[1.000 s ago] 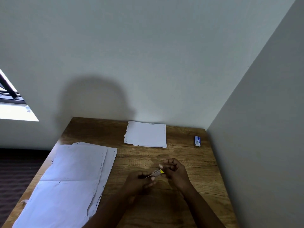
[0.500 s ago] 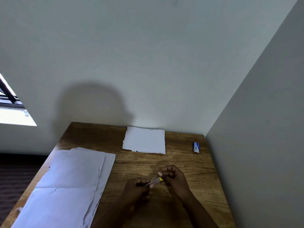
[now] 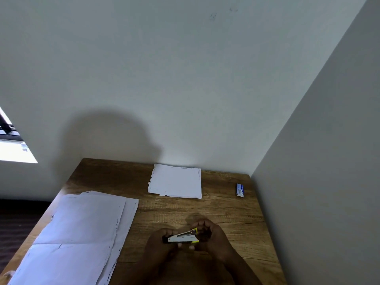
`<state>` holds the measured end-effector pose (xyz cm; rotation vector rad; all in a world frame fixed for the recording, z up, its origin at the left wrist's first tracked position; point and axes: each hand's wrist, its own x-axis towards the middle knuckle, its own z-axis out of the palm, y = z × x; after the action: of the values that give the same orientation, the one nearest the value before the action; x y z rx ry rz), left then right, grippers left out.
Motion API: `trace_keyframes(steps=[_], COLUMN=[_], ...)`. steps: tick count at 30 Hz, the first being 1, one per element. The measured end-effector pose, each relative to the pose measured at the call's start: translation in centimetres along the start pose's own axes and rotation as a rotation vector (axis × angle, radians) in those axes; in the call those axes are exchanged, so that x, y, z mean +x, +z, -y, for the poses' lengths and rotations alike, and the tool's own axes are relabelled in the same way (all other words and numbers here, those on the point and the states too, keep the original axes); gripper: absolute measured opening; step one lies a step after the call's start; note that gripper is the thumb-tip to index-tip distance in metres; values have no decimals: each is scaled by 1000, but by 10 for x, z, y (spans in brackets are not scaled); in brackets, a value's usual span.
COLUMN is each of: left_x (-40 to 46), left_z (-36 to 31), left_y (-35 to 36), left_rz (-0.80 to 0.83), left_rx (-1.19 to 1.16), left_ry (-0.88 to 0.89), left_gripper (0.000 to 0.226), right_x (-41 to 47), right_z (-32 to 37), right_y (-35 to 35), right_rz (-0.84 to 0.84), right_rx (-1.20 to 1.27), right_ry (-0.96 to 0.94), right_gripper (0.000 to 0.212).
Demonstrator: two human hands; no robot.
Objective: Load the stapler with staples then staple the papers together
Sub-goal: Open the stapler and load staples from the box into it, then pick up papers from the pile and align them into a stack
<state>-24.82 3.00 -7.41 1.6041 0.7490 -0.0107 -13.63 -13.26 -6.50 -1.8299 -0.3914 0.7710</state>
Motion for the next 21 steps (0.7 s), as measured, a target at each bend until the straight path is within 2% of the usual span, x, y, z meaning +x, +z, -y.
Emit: trace_keyframes(steps=[6, 9, 13, 17, 21], left_x=[3, 3, 0, -1, 2], left_z=[2, 4, 7, 8, 15], left_y=[-2, -4, -4, -3, -1], left_rz=[4, 5, -33, -28, -6], left_rx=[262, 396, 456, 517, 579], left_ry=[170, 246, 286, 336, 392], left_gripper=[19, 16, 14, 10, 7], right_x=[-5, -6, -7, -7, -8], right_z=[-2, -7, -11, -13, -17], right_y=[3, 5, 7, 9, 8], right_rz=[-27, -66, -93, -82, -30], right_rx=[-187, -205, -246, -397, -521], right_ry=[-50, -90, -118, -160, -212], right_gripper=[44, 41, 41, 42, 32])
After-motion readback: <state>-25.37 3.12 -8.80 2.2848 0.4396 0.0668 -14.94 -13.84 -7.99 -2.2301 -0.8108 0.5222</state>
